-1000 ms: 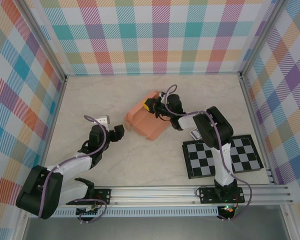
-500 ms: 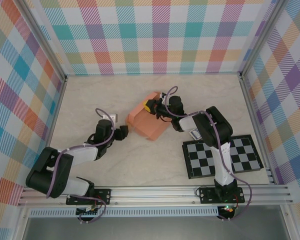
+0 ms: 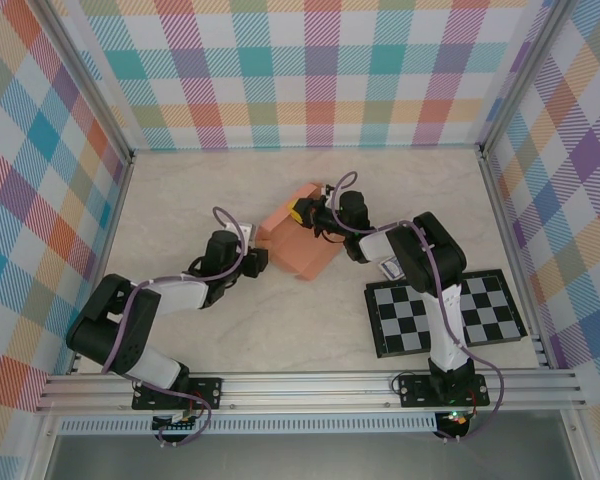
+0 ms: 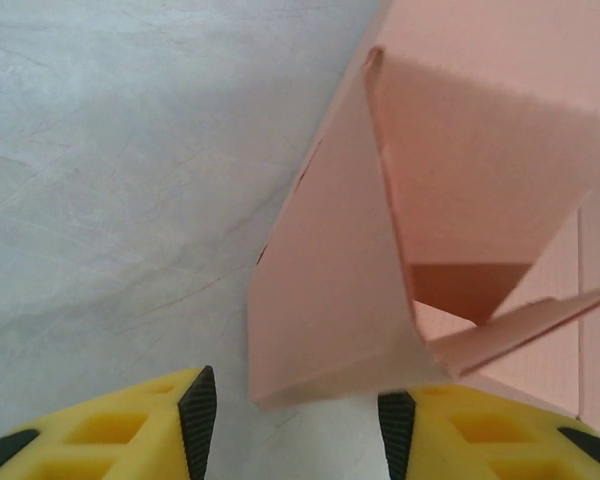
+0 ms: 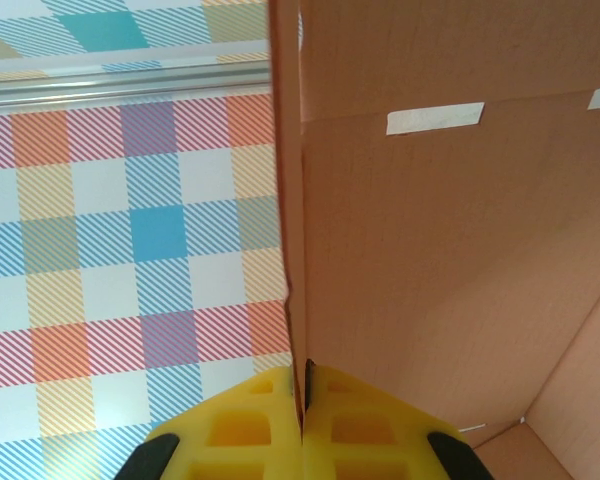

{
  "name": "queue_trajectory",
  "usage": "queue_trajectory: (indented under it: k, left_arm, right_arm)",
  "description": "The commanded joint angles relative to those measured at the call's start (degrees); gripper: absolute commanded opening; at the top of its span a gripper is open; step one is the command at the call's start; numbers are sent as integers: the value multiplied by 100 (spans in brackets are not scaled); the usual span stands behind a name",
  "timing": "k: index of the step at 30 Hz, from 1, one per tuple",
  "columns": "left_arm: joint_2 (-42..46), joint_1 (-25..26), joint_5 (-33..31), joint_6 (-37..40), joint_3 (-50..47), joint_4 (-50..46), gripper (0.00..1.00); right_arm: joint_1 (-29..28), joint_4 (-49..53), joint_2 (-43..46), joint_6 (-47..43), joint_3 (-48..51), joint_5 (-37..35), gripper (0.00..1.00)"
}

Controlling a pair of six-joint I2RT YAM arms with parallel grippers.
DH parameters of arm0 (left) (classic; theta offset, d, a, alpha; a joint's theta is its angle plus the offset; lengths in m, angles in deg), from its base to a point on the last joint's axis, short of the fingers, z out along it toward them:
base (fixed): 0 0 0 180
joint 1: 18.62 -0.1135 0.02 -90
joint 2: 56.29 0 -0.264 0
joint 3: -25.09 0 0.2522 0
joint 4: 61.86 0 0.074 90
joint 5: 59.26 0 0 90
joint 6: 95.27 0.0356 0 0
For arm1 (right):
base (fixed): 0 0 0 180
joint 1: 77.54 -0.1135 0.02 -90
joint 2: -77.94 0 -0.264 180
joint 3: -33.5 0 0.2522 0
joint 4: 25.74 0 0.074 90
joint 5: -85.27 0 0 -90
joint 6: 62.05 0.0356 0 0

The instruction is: Fold the paper box

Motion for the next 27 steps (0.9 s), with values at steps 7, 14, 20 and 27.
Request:
queue_trajectory:
  k: [7,14,20,27]
  left_arm:
    - [-373,243,-418,-875,155,425,34]
    - [-100,226,-628,-438,217,203,33]
    - [-91,167,-1052,-544,292,32,33]
    - [-350,174,-441,-929,211,827,34]
  right_arm:
    - [-166,179,-14,-95,55,20,0]
    - [-206,254,9,-101,59,44,0]
    - [-215,254,52,-117,94,60,0]
    - [-274,357,122,-144,156,62,0]
